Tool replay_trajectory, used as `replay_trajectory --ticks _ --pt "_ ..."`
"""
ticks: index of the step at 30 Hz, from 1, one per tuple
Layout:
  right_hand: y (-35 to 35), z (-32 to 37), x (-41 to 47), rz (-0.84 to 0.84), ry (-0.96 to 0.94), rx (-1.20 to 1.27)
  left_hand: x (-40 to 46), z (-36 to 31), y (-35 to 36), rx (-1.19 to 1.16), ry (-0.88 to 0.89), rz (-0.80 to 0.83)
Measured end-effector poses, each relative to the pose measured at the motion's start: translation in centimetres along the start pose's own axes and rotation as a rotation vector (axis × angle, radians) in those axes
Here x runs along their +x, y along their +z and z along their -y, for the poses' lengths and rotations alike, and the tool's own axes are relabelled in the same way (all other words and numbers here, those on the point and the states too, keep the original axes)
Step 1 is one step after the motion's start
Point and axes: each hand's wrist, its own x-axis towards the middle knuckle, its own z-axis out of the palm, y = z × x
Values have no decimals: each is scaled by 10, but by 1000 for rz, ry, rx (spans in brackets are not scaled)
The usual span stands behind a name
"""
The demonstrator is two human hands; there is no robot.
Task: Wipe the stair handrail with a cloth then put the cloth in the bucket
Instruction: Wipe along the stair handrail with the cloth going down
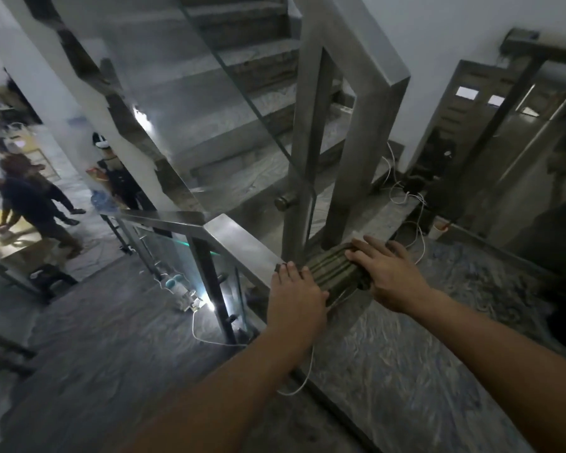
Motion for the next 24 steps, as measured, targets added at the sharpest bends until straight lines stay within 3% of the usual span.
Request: replay_trajectory --ticks 8,13,18,24 --pt "-4 -19 5 38 -45 265 -4 -21 -4 -42 -153 -14" --pt "-19 -23 12 -44 -124 143 -11 -39 0 -28 -183 -21" --pt "-15 -20 12 80 -94 200 -18 -33 2 -24 -168 -66" --pt "-11 -5 -2 93 -178 177 -33 -20 11 15 -108 -121"
